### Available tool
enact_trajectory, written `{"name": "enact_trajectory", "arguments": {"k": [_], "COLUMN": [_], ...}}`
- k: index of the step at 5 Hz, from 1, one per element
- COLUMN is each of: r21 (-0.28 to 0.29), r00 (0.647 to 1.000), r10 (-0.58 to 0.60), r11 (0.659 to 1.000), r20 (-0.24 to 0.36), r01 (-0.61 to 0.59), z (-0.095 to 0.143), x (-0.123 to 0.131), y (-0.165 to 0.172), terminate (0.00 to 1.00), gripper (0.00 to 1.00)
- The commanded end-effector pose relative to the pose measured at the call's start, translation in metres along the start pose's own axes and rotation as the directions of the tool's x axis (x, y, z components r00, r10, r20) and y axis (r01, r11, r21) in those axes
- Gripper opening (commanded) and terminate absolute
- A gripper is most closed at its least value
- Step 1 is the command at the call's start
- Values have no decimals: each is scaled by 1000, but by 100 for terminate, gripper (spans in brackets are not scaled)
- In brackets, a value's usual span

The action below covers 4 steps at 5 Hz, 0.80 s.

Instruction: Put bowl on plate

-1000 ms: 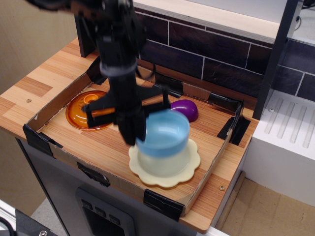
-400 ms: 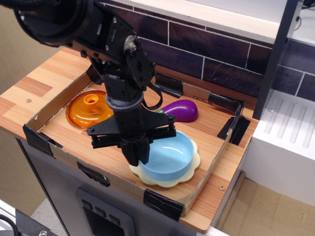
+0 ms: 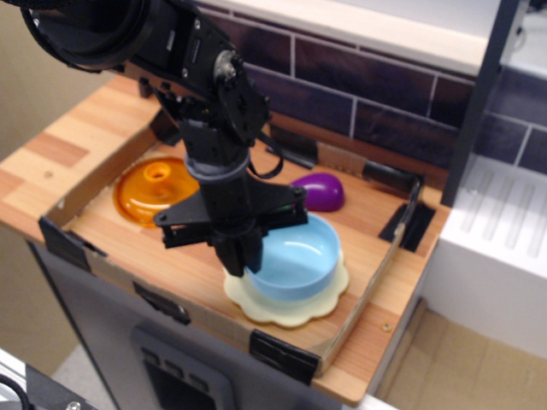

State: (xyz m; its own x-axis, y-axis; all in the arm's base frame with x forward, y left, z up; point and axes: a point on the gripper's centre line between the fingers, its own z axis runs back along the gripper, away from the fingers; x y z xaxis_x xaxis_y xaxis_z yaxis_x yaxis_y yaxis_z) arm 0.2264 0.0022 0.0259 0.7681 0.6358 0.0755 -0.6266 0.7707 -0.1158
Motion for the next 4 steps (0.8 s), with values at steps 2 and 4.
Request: {"name": "enact_trajectory", "arguments": {"k": [2, 4], "r21": [15, -26], "r00": [998, 996], "r10": [-26, -15], "r11": [1000, 1000], "r20": [52, 83], "r01": [25, 17], "z": [12, 50], "x": [11, 19], "y": [4, -7], "terminate": [0, 0], "gripper": [100, 100]}}
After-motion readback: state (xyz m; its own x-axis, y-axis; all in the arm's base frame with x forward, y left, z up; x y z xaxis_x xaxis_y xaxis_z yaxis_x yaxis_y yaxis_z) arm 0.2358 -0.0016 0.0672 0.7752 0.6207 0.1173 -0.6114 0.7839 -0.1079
